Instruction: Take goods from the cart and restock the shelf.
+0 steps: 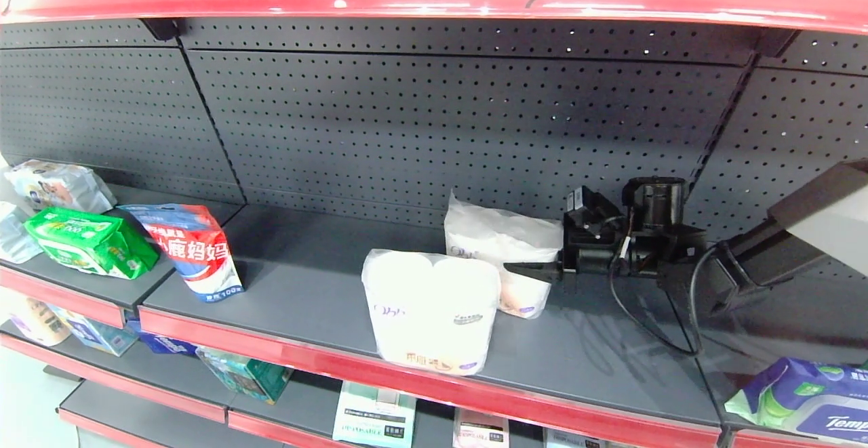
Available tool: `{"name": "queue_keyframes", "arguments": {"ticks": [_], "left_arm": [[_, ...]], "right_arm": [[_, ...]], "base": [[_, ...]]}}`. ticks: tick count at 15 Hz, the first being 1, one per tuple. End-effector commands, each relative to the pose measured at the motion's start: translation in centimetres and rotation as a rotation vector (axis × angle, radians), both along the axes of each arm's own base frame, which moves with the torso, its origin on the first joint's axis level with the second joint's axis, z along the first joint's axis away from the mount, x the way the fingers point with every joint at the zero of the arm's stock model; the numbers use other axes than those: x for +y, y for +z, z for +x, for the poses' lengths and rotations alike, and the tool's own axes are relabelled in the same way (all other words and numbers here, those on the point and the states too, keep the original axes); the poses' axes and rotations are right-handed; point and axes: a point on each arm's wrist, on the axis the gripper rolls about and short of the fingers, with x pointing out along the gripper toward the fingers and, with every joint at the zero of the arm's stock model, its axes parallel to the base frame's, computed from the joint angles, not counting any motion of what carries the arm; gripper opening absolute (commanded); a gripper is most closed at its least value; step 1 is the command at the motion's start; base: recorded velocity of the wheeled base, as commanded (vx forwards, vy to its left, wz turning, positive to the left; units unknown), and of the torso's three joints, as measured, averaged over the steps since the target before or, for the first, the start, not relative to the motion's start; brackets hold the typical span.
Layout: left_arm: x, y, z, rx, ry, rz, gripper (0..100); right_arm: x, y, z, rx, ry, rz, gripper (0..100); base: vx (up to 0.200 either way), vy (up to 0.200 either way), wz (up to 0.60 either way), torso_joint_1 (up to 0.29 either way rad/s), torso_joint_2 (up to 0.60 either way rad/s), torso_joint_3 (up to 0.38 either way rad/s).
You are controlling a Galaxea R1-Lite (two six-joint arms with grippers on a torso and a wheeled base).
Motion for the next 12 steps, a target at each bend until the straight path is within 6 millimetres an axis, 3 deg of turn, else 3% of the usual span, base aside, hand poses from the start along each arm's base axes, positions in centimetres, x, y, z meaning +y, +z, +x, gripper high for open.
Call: {"name": "queue_keyframes", "arguments": {"ticks": [1,8,12], "left_arm": [[0.0,0.0,0.0,-0.001,0.001,0.000,100],[0.0,0.0,0.0,0.001,0.001,0.000,100],[0.0,0.0,0.0,-0.001,0.001,0.000,100]], "right_arm": [[1.1,0.2,-0.2,-0.007,0.030,0.004,0],[3.4,1.0,-0.1,0.017,0.038,0.022,0],[3.5,0.8,0.5,0.025,0.031,0.028,0]], "base": [[0.000,0.000,0.00,0.000,0.00,0.000],[0.000,0.000,0.00,0.000,0.00,0.000],[0.000,0.000,0.00,0.000,0.00,0.000]]}}
